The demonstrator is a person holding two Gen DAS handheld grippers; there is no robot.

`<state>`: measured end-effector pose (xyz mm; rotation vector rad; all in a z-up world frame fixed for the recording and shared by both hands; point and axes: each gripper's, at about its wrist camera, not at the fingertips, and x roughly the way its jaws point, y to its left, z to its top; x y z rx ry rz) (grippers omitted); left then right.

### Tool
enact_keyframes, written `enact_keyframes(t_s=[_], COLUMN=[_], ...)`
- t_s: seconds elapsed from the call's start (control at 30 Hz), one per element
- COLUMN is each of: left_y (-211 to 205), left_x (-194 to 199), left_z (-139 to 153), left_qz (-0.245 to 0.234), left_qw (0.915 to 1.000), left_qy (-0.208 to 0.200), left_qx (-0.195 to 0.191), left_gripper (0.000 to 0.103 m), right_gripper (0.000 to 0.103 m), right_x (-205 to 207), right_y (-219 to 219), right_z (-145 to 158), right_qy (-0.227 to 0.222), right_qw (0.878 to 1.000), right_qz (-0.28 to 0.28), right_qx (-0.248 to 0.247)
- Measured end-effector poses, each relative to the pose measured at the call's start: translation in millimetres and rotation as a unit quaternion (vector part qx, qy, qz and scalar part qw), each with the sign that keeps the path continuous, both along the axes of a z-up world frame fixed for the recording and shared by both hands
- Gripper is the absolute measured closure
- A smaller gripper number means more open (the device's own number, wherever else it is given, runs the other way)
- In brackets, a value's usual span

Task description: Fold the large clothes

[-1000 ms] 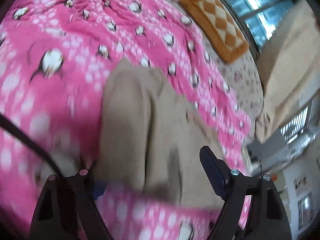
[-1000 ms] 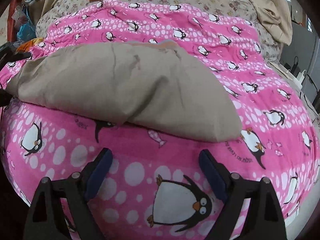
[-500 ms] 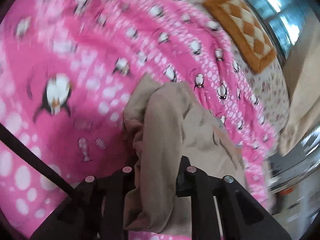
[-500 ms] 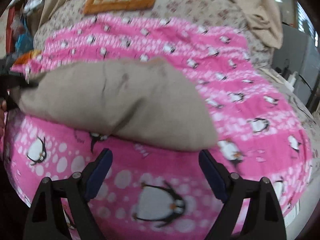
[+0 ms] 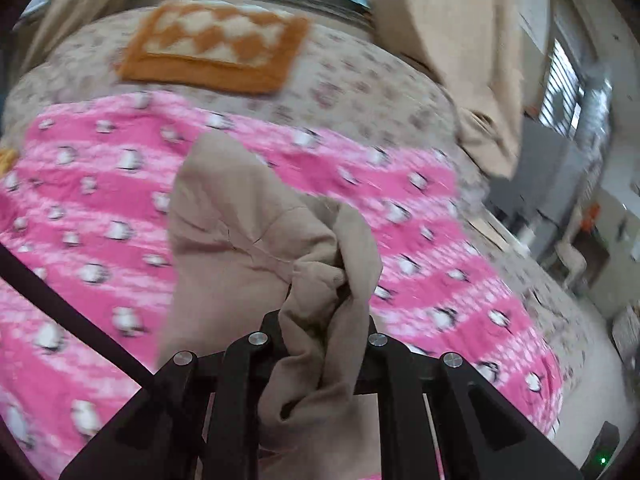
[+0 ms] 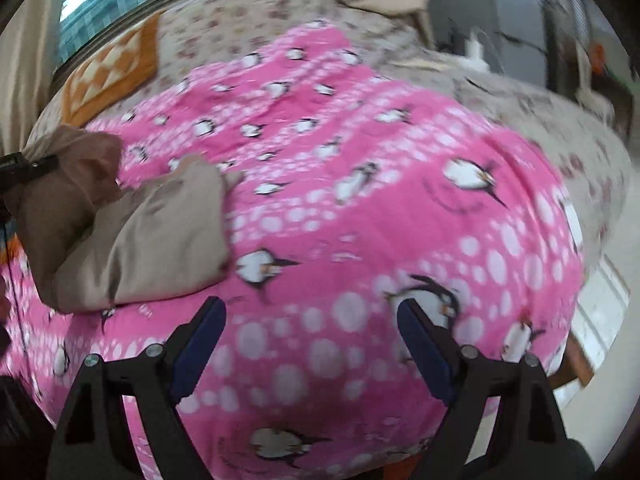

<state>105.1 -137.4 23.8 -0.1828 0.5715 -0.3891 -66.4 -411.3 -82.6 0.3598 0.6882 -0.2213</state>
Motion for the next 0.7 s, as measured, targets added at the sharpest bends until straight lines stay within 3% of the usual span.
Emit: enact_keyframes(t_s=[0.1,0.23,0.37,0.47,0.63,0.7], left_y=[-56,-94,-105,-93,-61,-37], left_x=[4,-7,-32,-37,-58,-66], left_z=[-30,-79,-94,-86,-58,-40], left_qz=[-0.03,-0.073,-0.111,-0.13,-0.137,-0.136], left_qw=[0.9981,0.9901,0.981,0.9825,0.9869,0.9889], left_qy=[0.031,0.059,0.021,0.032,0.056,0.047], left_qx=[0.044,0.104,0.158,0.13,0.063,0.037], left_gripper=[0.103,0.103,0.103,0.093,0.093,0.093], right_gripper=[0.013,0.013,0.013,0.013,0.013,0.016], right_x=[-1,-5,-6,-4,-1,-3], right_y=[-15,-30,-34,-34,-28,-21], right_z=[-9,-13,-14,-13,-7,0], right_qy=[0.003,-0.002,-0.007,-0.01,-0.025,-0.046], right_qw=[1.0,0.998,0.998,0.997,0.997,0.997], right_qz=[-0.013,-0.024,-0.028,-0.029,-0.033,-0.035], right_qx=[0.021,0.05,0.063,0.065,0.061,0.049])
